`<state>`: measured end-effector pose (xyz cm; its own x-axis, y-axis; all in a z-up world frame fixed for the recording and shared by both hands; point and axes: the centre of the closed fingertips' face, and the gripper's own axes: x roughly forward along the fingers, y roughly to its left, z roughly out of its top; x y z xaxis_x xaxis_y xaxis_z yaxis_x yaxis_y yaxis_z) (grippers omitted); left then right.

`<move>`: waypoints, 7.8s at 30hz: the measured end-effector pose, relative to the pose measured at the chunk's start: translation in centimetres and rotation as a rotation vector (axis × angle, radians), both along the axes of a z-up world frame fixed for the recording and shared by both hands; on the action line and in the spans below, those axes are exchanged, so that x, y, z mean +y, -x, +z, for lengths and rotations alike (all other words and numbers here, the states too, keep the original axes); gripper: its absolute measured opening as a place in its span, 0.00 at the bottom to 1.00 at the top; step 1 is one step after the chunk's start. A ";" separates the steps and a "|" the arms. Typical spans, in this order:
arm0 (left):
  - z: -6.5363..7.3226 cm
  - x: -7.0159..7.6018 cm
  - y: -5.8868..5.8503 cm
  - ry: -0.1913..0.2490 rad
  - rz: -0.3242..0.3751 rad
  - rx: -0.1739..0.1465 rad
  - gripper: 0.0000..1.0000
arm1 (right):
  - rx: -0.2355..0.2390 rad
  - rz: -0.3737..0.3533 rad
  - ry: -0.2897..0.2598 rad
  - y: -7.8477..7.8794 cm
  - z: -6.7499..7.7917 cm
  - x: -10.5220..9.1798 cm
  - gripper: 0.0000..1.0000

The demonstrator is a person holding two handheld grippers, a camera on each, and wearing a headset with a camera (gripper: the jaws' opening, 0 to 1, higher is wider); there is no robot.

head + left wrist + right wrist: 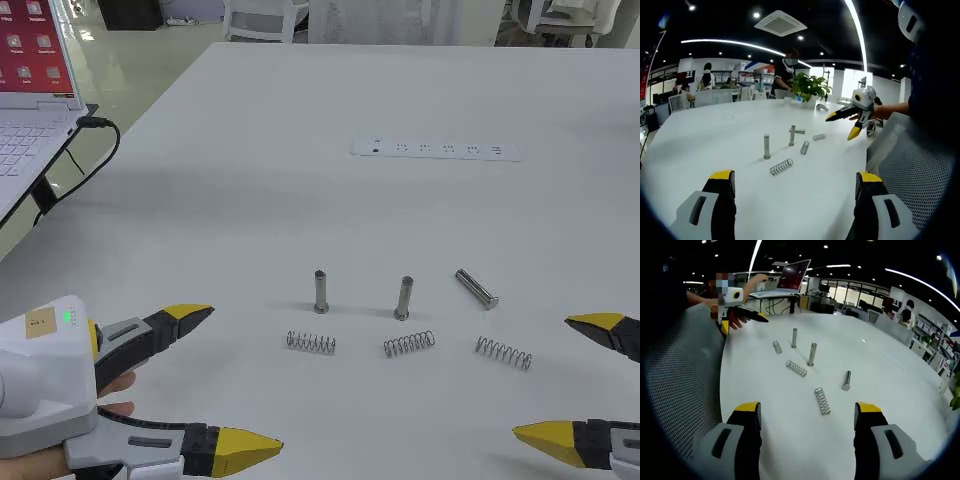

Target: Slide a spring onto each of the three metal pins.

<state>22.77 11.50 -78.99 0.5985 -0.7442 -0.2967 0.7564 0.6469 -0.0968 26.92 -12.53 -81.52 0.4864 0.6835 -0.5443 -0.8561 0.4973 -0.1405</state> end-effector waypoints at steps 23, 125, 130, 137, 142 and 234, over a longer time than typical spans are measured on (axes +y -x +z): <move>0.0 -0.1 0.1 0.002 0.004 0.004 0.97 | 0.008 0.002 0.005 0.0 -0.2 0.0 0.75; -0.4 -0.1 0.5 0.002 -0.006 0.011 0.95 | -0.024 0.003 0.040 -3.0 2.7 1.6 0.72; -0.4 -0.2 0.4 0.003 -0.008 0.011 0.95 | -0.023 0.003 0.051 -3.7 2.6 1.7 0.72; -0.4 -0.2 0.3 0.004 -0.007 0.010 0.95 | -0.019 0.008 0.061 -4.5 2.5 2.1 0.72; -0.4 -0.1 0.3 0.005 -0.004 0.011 0.95 | -0.020 0.014 0.068 -5.1 2.7 2.4 0.72; -0.5 -0.4 -0.5 0.018 -0.009 0.016 0.94 | 0.201 -0.206 0.174 -13.5 -2.8 5.1 0.24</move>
